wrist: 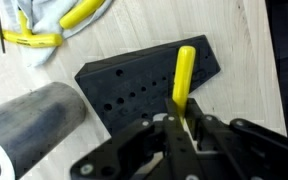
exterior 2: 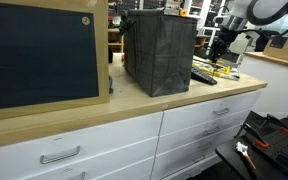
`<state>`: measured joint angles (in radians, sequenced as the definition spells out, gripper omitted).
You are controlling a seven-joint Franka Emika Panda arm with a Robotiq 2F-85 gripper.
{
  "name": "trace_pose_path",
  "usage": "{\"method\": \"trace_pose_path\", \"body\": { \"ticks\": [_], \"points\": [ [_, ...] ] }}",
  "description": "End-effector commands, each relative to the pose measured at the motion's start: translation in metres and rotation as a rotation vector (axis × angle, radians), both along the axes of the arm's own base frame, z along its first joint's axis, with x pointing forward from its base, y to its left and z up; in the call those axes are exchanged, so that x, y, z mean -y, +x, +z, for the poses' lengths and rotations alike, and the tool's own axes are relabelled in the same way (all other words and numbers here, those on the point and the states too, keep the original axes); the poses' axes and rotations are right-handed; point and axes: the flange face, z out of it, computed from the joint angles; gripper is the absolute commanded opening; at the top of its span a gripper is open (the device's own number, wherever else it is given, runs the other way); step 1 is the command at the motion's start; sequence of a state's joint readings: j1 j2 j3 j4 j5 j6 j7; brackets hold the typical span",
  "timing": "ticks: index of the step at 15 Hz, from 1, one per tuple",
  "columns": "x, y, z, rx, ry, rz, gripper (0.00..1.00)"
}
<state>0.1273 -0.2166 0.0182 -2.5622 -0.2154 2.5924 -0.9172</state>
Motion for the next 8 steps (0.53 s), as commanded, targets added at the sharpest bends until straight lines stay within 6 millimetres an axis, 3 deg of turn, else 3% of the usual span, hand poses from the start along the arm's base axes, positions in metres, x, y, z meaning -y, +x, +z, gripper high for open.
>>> {"method": "trace_pose_path", "body": {
  "ticks": [1, 8],
  "points": [
    [-0.0045, 0.0019, -0.0037, 0.022, 0.004, 0.016, 0.04],
    [-0.0051, 0.0023, -0.0119, 0.01, 0.004, 0.019, 0.04]
  ]
}}
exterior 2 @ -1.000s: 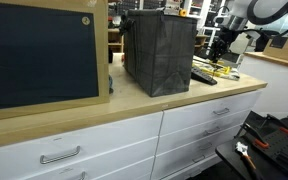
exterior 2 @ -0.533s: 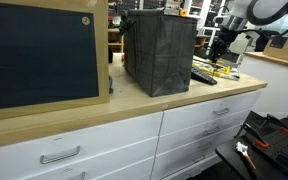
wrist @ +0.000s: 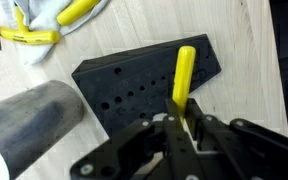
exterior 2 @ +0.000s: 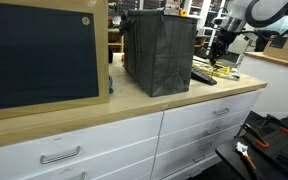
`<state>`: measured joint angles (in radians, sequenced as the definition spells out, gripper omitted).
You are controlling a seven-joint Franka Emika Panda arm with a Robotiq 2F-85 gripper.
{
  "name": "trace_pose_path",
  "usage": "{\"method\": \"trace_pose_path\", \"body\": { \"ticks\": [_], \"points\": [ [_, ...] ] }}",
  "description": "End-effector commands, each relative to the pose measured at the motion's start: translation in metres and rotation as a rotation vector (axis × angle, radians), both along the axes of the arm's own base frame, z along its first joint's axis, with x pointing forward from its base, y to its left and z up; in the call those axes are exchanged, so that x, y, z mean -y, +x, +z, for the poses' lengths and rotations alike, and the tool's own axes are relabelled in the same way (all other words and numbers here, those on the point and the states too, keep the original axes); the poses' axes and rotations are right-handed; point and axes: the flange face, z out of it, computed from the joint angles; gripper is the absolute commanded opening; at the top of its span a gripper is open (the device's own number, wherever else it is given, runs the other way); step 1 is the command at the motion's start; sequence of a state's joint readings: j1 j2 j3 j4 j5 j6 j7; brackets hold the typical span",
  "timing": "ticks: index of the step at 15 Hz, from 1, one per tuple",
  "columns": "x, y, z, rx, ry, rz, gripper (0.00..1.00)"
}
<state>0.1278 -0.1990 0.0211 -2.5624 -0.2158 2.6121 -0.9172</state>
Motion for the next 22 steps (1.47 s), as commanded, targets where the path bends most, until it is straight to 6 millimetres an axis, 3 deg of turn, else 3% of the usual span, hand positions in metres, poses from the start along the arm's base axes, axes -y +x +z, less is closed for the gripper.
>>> {"method": "trace_pose_path", "body": {
  "ticks": [1, 4, 5, 6, 7, 15, 22],
  "points": [
    [-0.003, 0.0, -0.007, 0.006, 0.001, 0.014, 0.04],
    [-0.004, -0.003, -0.009, 0.002, -0.012, 0.019, 0.04],
    [-0.005, -0.004, -0.009, 0.004, -0.024, 0.022, 0.09],
    [-0.006, -0.005, -0.01, 0.003, -0.034, 0.031, 0.4],
    [-0.008, -0.006, -0.01, 0.005, -0.041, 0.037, 0.41],
    [-0.008, -0.014, -0.015, 0.001, -0.072, 0.057, 0.99],
    [0.006, -0.007, -0.001, -0.019, 0.018, 0.0, 1.0]
  ]
}}
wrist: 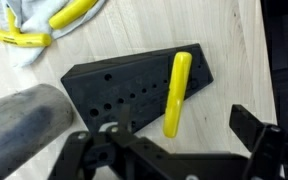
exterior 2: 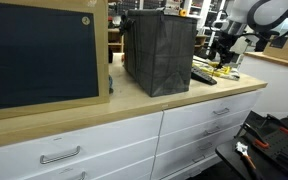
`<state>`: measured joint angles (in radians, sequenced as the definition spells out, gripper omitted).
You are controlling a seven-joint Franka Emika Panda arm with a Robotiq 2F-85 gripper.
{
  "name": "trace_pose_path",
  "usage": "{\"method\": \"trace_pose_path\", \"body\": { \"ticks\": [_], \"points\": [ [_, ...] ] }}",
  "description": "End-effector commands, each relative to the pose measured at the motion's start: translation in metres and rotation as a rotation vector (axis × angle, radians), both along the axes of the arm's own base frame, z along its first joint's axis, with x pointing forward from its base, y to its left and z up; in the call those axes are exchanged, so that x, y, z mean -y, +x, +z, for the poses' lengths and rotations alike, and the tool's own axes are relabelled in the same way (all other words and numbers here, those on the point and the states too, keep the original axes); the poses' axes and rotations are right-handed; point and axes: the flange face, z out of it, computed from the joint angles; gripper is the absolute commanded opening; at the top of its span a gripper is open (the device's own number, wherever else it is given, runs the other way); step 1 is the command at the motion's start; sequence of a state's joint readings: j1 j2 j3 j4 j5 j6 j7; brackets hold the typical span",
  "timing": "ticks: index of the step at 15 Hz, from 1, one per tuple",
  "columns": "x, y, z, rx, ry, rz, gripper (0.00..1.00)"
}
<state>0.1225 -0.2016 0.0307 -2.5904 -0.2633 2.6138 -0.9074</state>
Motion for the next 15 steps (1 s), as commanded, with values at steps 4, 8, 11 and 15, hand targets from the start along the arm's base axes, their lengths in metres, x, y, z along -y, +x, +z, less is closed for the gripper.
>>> {"method": "trace_pose_path", "body": {
  "ticks": [4, 8, 11, 15],
  "points": [
    [0.023, 0.007, 0.023, -0.001, 0.12, -0.086, 1.0],
    [0.039, 0.009, 0.046, 0.027, 0.147, -0.136, 1.0],
    [0.047, 0.01, 0.064, 0.036, 0.157, -0.158, 1.0],
    [0.054, 0.009, 0.089, 0.036, 0.155, -0.193, 1.0]
  ]
}}
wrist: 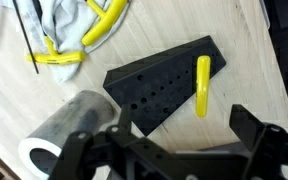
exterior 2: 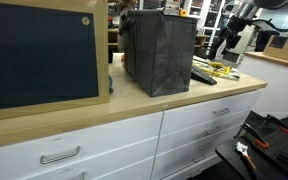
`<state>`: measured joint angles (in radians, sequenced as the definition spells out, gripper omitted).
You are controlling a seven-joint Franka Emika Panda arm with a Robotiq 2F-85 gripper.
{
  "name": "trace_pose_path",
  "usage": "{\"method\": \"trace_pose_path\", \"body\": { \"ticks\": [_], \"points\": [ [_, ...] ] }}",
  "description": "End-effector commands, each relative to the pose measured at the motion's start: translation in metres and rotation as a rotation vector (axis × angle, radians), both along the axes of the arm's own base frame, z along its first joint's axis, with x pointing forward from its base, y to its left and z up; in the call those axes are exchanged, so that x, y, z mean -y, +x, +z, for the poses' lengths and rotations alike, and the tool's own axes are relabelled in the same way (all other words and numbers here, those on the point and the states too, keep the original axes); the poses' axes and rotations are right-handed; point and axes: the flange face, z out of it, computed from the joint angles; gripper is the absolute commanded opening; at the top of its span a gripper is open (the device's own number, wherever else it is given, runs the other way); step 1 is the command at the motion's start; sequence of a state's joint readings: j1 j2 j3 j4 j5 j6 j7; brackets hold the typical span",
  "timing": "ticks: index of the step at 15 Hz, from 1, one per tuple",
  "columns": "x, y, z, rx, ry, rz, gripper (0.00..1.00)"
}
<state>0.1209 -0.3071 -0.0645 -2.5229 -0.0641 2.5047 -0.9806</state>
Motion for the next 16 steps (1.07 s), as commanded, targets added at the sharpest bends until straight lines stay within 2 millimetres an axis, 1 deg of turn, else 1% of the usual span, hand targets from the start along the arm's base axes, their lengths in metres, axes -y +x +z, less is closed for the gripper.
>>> {"method": "trace_pose_path", "body": {
  "ticks": [1, 3, 4, 8, 10, 13, 16],
  "points": [
    [0.008, -0.002, 0.029, -0.015, 0.012, -0.039, 1.0],
    [0.013, -0.003, 0.042, -0.044, 0.013, -0.113, 1.0],
    [0.017, -0.002, 0.048, -0.062, 0.013, -0.205, 1.0],
    [0.029, -0.006, 0.075, -0.086, 0.032, -0.404, 1.0],
    [0.035, -0.007, 0.092, -0.075, 0.05, -0.519, 1.0],
    [0.044, -0.012, 0.123, -0.033, 0.09, -0.684, 1.0],
    [0.05, -0.017, 0.154, -0.008, 0.105, -0.795, 1.0]
  ]
}}
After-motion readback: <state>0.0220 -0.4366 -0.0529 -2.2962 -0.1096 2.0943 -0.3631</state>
